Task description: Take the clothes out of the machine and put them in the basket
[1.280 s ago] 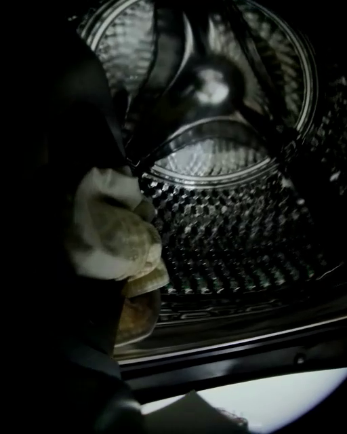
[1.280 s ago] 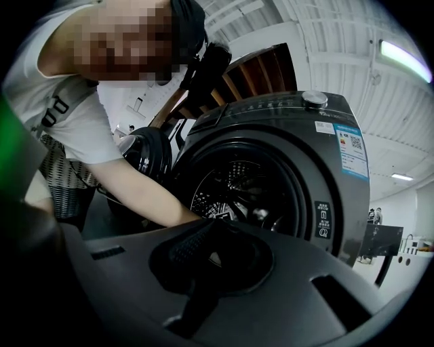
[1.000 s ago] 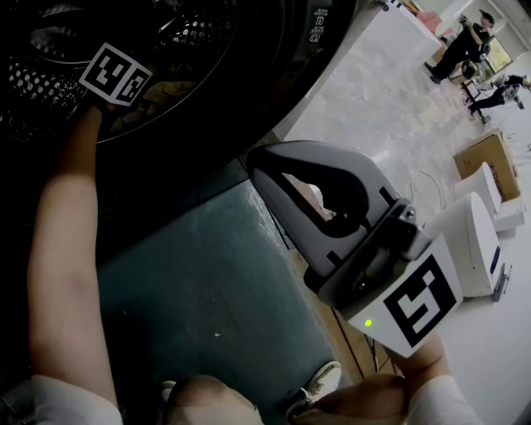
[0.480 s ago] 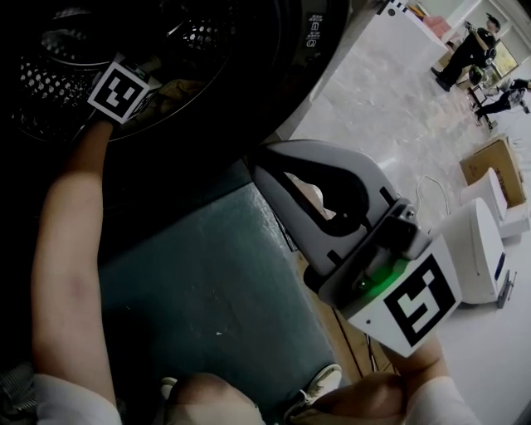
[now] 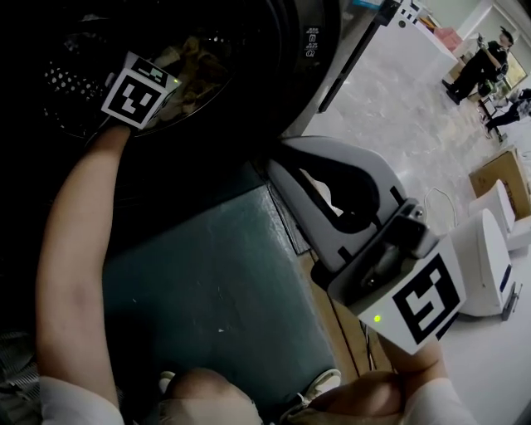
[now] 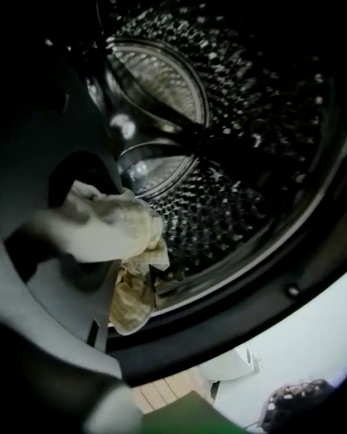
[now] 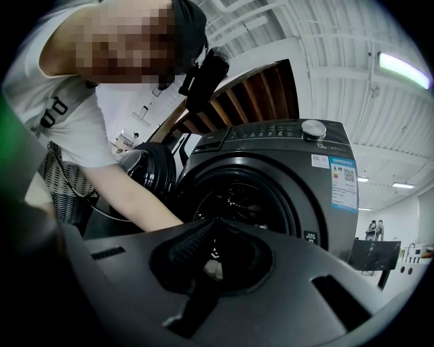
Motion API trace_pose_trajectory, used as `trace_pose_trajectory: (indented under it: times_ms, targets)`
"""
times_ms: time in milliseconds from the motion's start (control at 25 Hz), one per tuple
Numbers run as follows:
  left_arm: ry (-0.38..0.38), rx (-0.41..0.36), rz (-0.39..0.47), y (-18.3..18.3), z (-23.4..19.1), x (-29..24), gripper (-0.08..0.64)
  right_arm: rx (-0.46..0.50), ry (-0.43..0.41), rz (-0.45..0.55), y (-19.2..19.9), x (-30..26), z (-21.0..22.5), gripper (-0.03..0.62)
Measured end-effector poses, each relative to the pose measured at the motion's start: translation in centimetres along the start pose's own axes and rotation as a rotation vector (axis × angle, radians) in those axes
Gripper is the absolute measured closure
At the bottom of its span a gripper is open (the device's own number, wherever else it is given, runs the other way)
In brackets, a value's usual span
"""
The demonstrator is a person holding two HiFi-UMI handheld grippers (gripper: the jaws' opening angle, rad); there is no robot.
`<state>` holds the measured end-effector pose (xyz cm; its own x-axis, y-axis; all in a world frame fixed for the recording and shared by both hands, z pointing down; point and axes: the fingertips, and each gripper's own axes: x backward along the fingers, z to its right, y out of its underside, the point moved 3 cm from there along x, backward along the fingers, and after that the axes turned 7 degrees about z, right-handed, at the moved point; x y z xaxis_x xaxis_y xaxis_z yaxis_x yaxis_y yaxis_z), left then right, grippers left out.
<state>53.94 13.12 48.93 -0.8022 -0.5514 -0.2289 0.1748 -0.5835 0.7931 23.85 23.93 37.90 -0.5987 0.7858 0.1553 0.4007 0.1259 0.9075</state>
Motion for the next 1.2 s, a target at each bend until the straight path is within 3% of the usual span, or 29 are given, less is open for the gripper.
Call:
trace_pose_trajectory:
  times_ms: [120, 280, 600, 840, 960, 1200]
  targets:
    - [-0.039, 0.023, 0.051, -2.3, -0.1, 2.6, 0.446, 0.022, -0.025, 0.02, -1.5, 0.2, -0.9, 0.578]
    - [-0.101, 0.137, 0.148, -4.8, 0.4, 6.9, 0.446, 0.027, -0.066, 0.059, -2.9, 0.2, -2.1, 0.578]
    - [-0.062, 0.134, 0.214, -8.0, 3.1, 12.8, 0.448, 0.038, -0.121, 0.137, -4.3, -0.2, -2.9, 0.578]
    - [-0.07, 0.178, 0.236, -8.7, 5.0, 17.4, 0.448, 0.047, -0.153, 0.17, -6.3, -0.7, -3.6, 0.578]
    - [-0.073, 0.209, 0.27, -9.9, 5.1, 19.4, 0.449, 0.028, -0.165, 0.159, -7.0, -1.3, -3.7, 0.578]
    - [-0.07, 0.368, 0.334, -12.5, 2.9, 23.3, 0.451, -0.041, -0.206, 0.051, -8.6, -3.8, -3.0, 0.578]
